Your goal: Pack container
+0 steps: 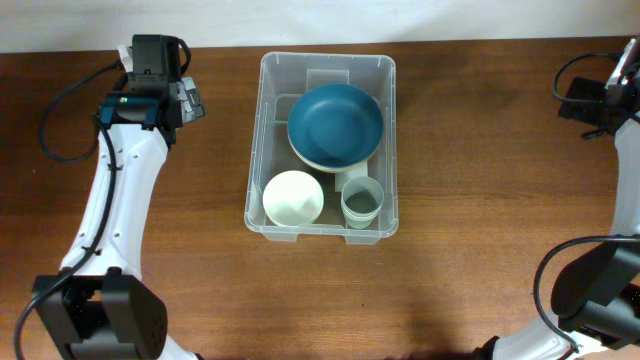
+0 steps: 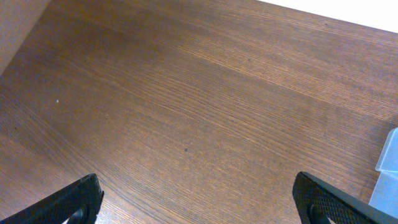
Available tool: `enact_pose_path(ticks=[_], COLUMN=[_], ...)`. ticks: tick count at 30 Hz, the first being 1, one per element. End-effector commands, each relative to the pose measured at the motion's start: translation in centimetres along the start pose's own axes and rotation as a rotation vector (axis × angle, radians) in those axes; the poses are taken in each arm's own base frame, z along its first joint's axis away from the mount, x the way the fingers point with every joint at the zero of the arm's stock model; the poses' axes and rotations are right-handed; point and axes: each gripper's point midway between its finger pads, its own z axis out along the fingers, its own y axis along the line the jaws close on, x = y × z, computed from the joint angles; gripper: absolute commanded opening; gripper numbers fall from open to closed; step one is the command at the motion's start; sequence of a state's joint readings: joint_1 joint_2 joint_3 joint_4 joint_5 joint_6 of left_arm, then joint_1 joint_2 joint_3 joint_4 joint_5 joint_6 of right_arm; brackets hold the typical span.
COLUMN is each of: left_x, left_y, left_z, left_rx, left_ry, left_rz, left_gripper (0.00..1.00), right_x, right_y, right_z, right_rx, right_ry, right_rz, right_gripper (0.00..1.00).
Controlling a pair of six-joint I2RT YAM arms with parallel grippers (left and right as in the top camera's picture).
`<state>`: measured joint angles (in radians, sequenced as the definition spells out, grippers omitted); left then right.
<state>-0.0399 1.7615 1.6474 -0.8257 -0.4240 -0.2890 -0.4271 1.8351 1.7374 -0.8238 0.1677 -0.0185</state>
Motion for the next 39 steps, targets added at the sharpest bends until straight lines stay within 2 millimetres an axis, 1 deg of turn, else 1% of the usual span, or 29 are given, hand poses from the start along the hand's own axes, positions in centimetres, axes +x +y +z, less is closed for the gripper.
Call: enact_pose_path(ticks=[1, 14, 16, 18, 19, 22, 24, 25, 28, 30, 32, 34, 37, 39], left_x=[-0.4, -0.4, -0.4, -0.4, -0.4, -0.4, -0.4, -0.4, -0.4, -0.4, -0.4, -0.4, -0.4, -0.4], left_y=[0.3, 0.3, 0.3, 0.3, 0.3, 0.3, 0.3, 0.3, 0.3, 0.3, 0.3, 0.3, 0.3, 0.3], left_z=[-0.2, -0.2, -0.2, -0.2, -0.2, -0.2, -0.2, -0.2, -0.2, -0.2, -0.2, -0.2, -0.2, -0.2], left_rx=[-0.011, -0.012, -0.012, -0.012, -0.011, -0.011, -0.011, -0.011, -0.011, -0.011, -0.011, -0.011, -0.011, -0.011], left_ry=[-0.013, -0.013, -0.013, -0.013, -0.013, -0.013, -0.013, -0.013, -0.013, -0.013, -0.013, -0.013, -0.013, -0.013], left_rz=[-0.018, -0.018, -0.018, -0.018, -0.018, -0.018, -0.018, -0.018, -0.018, -0.018, -0.018, -0.018, -0.018, -0.018], left_gripper=[1.00, 1.00, 1.00, 1.00, 1.00, 1.00, 1.00, 1.00, 1.00, 1.00, 1.00, 1.00, 1.00, 1.00], right_x=[-1.0, -0.9, -1.3, -2.0, -2.4, -3.9, -4.6, -4.9, -4.8, -4.3, -3.3, -2.1, 0.2, 2.1], right_y=[-0.5, -0.3, -0.4, -0.5, -0.4, 0.1, 0.7, 1.1, 2.4, 3.2, 3.7, 3.6, 2.3, 1.1], right_z=[-1.3, -1.2, -2.1, -4.1, -5.3, -10.8, -14.9, -17.4, -24.1, -28.5, -33.0, -36.8, -42.2, -45.1], right_rx=[0.005, 0.003, 0.002, -0.001, -0.005, -0.026, -0.049, -0.066, -0.126, -0.176, -0.233, -0.263, -0.320, -0.354], right_ry=[-0.038, -0.035, -0.055, -0.095, -0.123, -0.241, -0.328, -0.380, -0.516, -0.605, -0.697, -0.783, -0.904, -0.973], right_rz=[0.023, 0.020, 0.022, 0.024, 0.024, 0.021, 0.015, 0.010, -0.008, -0.022, -0.037, -0.076, -0.069, -0.058], right_gripper=[0.99, 0.99, 0.99, 0.99, 0.99, 0.99, 0.99, 0.99, 0.99, 0.99, 0.99, 0.99, 0.99, 0.99])
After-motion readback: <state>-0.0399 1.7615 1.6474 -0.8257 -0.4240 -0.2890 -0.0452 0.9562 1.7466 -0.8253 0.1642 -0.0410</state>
